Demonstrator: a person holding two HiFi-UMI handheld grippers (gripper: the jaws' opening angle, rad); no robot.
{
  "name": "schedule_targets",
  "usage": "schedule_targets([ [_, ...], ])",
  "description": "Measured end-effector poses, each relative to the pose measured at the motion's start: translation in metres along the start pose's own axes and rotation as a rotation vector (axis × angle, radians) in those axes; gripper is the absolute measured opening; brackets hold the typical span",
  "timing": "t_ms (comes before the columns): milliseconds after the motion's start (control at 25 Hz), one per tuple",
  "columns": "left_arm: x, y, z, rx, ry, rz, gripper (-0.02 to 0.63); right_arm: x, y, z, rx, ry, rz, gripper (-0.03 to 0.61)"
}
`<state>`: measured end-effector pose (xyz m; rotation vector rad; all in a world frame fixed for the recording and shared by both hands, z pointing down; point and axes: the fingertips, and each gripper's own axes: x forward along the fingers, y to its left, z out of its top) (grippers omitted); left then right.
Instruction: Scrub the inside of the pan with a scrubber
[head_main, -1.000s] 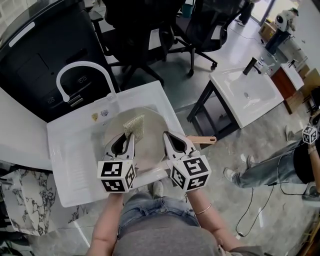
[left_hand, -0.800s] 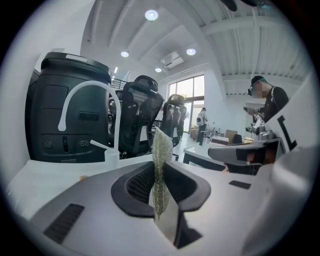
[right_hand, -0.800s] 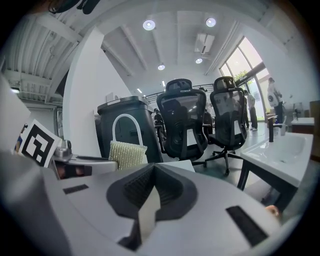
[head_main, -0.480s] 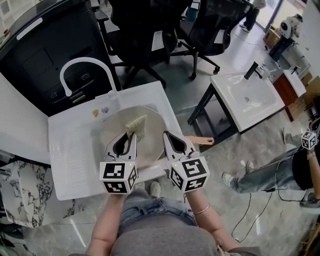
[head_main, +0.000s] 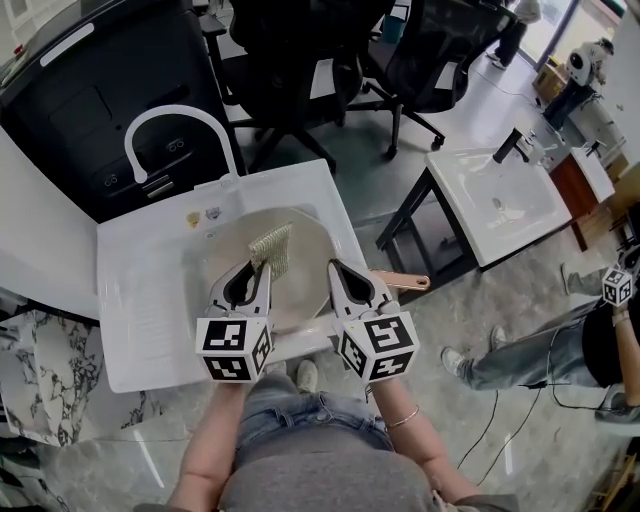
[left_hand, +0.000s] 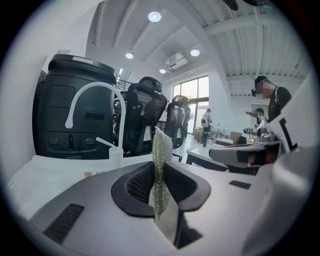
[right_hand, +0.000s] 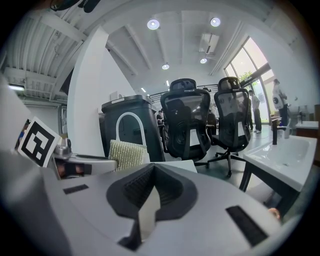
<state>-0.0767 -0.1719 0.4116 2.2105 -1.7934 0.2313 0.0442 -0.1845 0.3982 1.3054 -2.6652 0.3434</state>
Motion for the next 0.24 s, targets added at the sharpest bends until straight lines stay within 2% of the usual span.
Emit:
schedule_targets([
  [240,0.0001,0.0047,-0.0006,-0.008,0.002,0.009,0.069,0.0029,0.0015,0.0006,-0.002,0.001,0.001,0.008],
])
